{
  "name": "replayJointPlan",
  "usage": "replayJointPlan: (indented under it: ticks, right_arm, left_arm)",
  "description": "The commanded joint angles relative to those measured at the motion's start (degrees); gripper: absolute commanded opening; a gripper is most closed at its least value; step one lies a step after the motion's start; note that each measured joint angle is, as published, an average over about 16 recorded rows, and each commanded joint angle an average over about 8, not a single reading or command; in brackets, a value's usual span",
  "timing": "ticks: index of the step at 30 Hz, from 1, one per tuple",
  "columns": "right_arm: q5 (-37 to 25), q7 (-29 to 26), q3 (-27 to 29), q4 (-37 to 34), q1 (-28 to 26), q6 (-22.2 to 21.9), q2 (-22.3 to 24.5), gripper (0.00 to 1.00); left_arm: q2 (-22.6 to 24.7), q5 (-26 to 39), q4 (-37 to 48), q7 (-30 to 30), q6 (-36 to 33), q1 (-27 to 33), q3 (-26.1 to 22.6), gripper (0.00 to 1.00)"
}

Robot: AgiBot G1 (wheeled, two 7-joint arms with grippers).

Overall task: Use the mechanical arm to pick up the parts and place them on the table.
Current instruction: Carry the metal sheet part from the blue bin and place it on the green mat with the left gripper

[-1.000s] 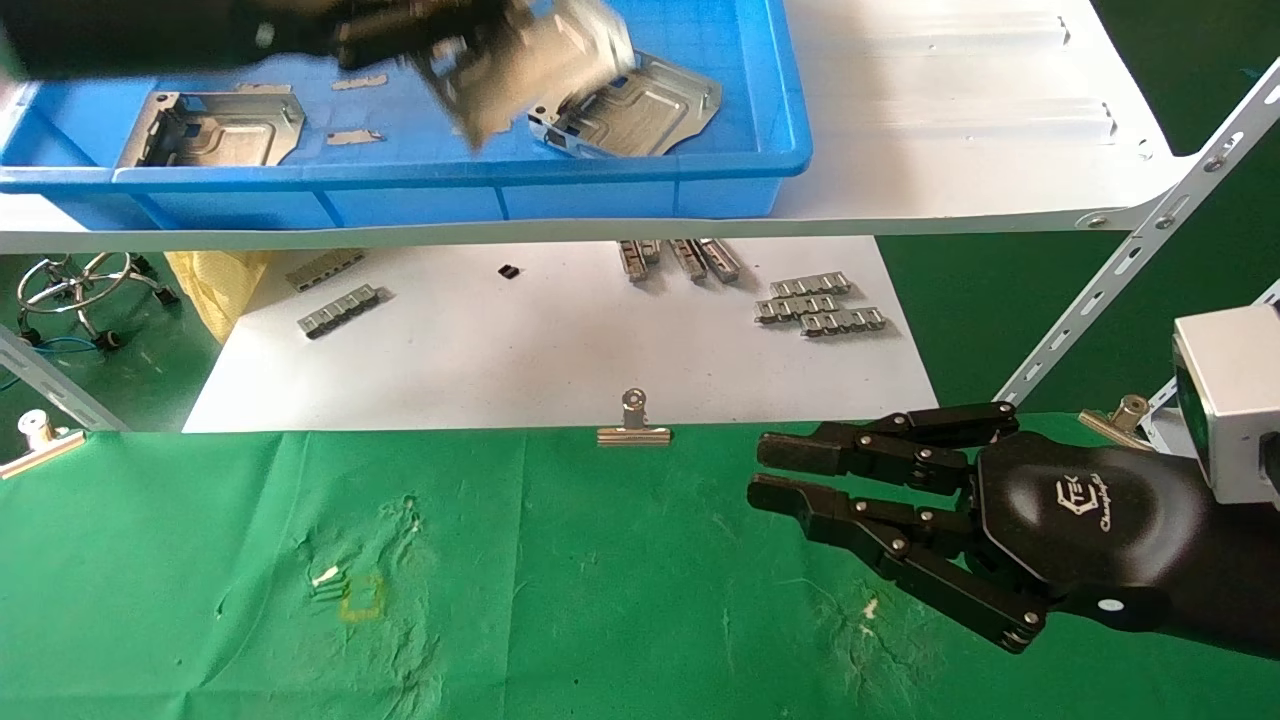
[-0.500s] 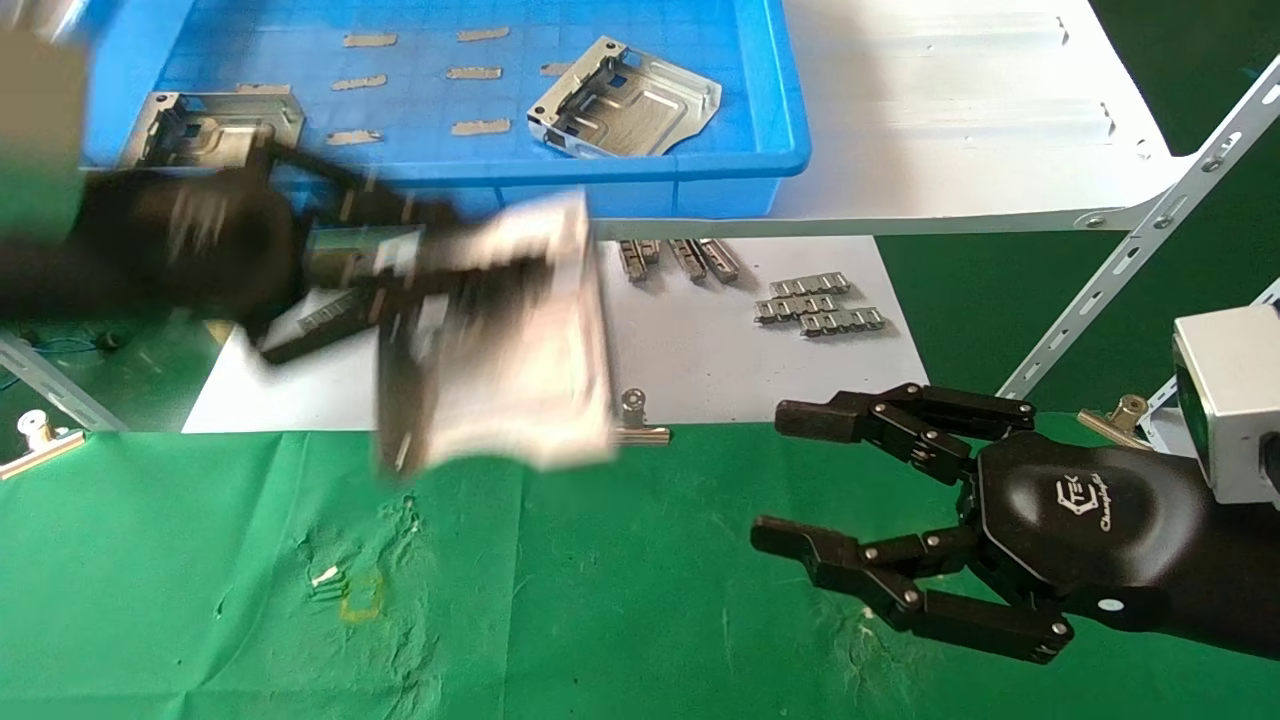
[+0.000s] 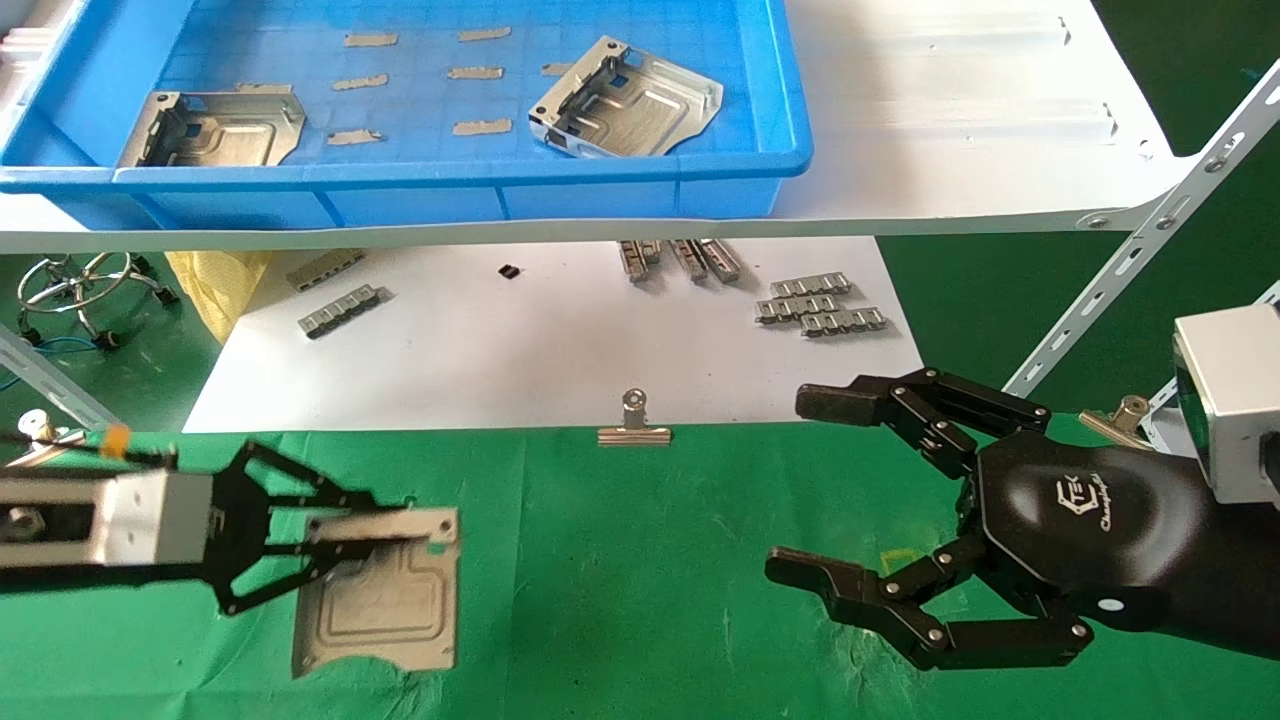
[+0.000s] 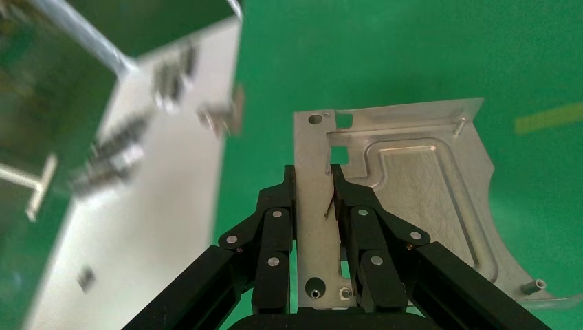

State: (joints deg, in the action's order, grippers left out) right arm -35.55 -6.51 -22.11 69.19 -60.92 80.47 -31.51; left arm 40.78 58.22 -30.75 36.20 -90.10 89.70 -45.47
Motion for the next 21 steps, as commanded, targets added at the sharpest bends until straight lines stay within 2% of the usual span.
replayJointPlan:
  ticks: [1,11,12,19,21]
  right_arm:
    - [0.00,0.00,0.00,0.00,0.00,0.00,0.00,1.00]
    - [0.00,0.00,0.00,0.00,0.00,0.00,0.00,1.00]
    - [0.00,0.00,0.00,0.00,0.00,0.00,0.00,1.00]
    - [0.00,0.00,0.00,0.00,0.00,0.00,0.00,1.00]
    - [0.00,0.00,0.00,0.00,0.00,0.00,0.00,1.00]
  left_arm:
    - [0.62,0.86,4.40,3.46,0.04,-0.74,-0.66,0.00]
    - [3.07,3.59,12.99,12.57,0.93,0.39,-3.10,0.01]
    - [3.34,3.84,13.65,13.29,0.94,0.59,-3.27,0.10]
    - [5.23,5.64,17.47,16.17,0.76,2.14,-4.67,0.96]
    - [5.72,5.93,18.48,16.89,1.02,2.52,-4.89,1.00]
